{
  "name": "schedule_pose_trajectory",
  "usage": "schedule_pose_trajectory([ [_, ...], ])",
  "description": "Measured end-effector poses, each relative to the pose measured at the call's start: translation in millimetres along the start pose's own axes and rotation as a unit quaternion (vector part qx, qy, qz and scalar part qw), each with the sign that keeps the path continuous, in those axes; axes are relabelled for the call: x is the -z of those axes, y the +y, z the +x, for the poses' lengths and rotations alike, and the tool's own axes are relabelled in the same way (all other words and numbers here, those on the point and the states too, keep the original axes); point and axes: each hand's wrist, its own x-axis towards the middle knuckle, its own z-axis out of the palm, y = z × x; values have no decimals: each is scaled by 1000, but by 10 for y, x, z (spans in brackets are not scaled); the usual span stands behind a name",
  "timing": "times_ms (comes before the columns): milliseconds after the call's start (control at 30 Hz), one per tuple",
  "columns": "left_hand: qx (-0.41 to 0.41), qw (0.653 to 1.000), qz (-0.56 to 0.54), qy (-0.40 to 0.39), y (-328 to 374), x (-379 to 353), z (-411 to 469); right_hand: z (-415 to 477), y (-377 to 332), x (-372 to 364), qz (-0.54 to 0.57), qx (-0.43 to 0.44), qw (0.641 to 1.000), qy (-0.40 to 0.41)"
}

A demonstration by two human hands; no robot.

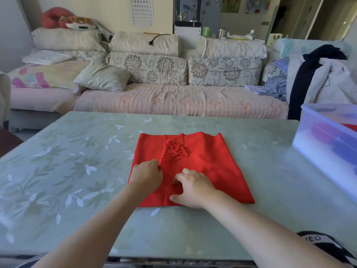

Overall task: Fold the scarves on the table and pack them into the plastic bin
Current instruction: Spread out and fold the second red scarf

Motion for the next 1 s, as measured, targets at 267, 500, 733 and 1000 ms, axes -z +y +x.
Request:
schedule_pose_trajectory([
  [267,113,958,-263,-5,-62,237,40,30,29,2,-47,-14,996,78],
  [500,102,989,-71,-87,-343,563,-27,8,161,209,7,21,999,31],
  [733,64,970,83,-220,-597,526,-173,53,165,255,42,26,996,-69],
  [1000,-132,987,-88,18,-456,240,366,574,361,169,37,-1,996,82],
])
